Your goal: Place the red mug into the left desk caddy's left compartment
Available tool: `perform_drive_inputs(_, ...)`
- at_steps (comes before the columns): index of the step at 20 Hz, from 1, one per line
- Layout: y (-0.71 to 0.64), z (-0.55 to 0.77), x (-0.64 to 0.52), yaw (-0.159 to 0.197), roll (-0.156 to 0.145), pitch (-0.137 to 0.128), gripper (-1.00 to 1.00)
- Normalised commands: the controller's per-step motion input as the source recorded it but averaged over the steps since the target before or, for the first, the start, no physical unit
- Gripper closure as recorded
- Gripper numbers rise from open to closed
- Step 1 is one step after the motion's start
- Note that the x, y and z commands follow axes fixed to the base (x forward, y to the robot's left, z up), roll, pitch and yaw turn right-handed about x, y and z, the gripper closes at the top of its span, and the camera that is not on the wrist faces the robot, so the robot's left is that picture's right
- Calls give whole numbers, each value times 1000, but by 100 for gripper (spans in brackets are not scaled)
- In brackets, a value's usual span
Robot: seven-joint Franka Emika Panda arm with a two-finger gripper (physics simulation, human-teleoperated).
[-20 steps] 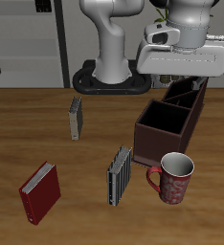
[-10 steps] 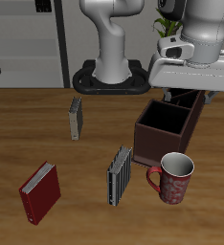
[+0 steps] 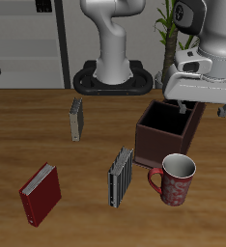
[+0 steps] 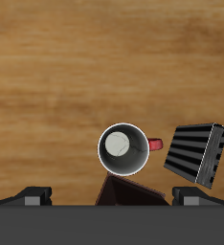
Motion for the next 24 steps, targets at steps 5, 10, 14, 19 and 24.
perform_drive_inputs(5,33,-284,87,0,-8,19,-100)
perform_drive_inputs(10,87,-298,75,11,-2,6,-100)
perform_drive_inputs(14,128,-384,61,6,28,-2,-100)
perform_drive_inputs(19,-18,-240,36,-12,8,13,-100)
perform_drive_inputs(24,-20,-339,45,-5,3,32,-100)
